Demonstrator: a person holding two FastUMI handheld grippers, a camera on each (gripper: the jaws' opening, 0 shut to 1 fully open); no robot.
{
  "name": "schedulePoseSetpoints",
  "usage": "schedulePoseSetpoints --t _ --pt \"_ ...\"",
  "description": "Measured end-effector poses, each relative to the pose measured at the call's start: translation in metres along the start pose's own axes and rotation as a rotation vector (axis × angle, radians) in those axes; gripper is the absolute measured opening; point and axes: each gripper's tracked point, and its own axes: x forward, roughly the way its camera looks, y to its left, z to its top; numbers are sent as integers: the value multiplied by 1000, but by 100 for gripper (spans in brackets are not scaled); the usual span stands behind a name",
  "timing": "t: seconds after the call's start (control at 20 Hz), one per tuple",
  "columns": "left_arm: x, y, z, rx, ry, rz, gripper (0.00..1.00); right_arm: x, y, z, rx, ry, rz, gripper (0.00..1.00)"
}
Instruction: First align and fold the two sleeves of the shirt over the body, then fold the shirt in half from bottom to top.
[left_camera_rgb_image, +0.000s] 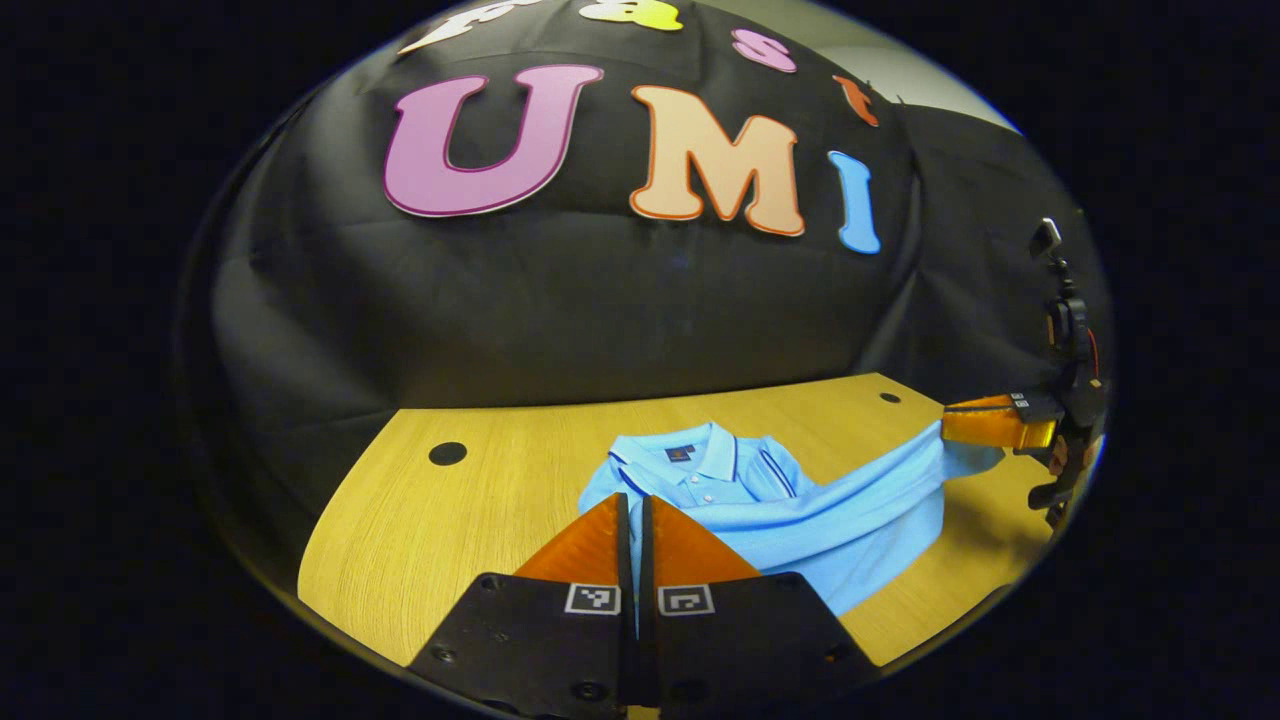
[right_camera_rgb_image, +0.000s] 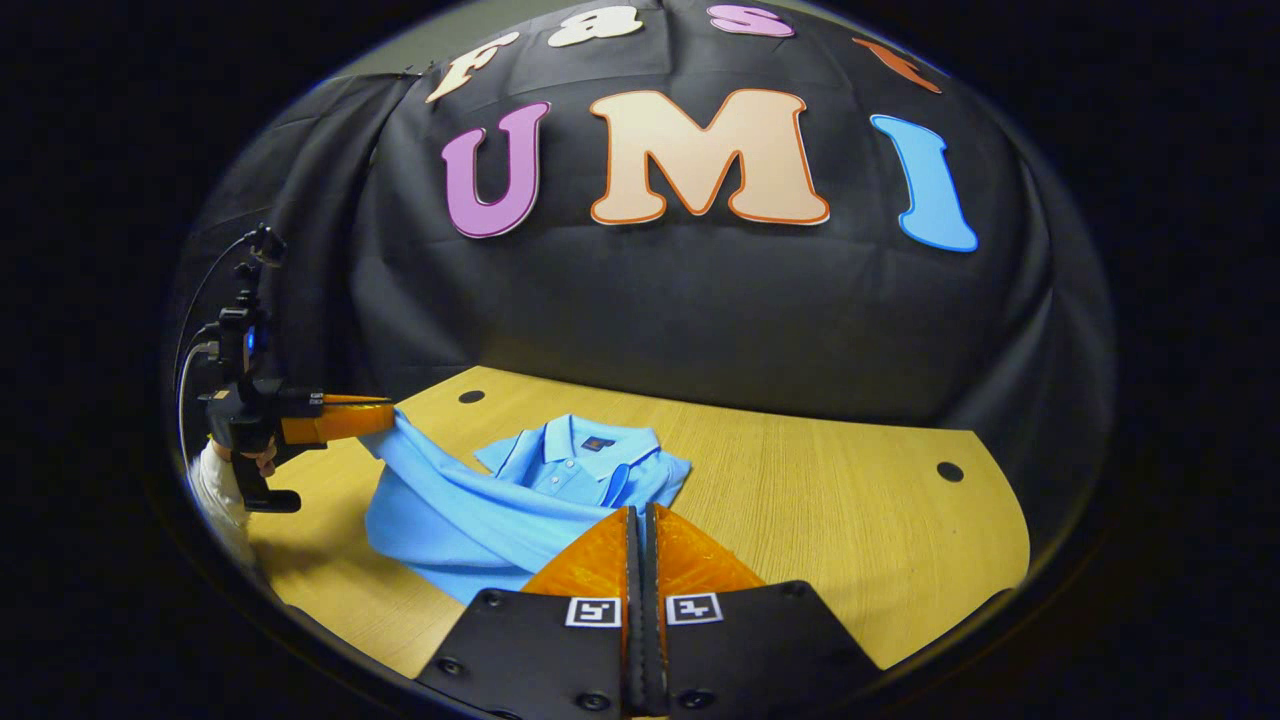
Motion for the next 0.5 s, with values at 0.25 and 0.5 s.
schedulePoseSetpoints --t 0.25,0.5 --pt "64 31 15 13 -30 112 0 67 -14 4 14 8 -64 2" --pt "107 39 -7 -13 -6 179 0 112 -31 -7 87 -7 -121 2"
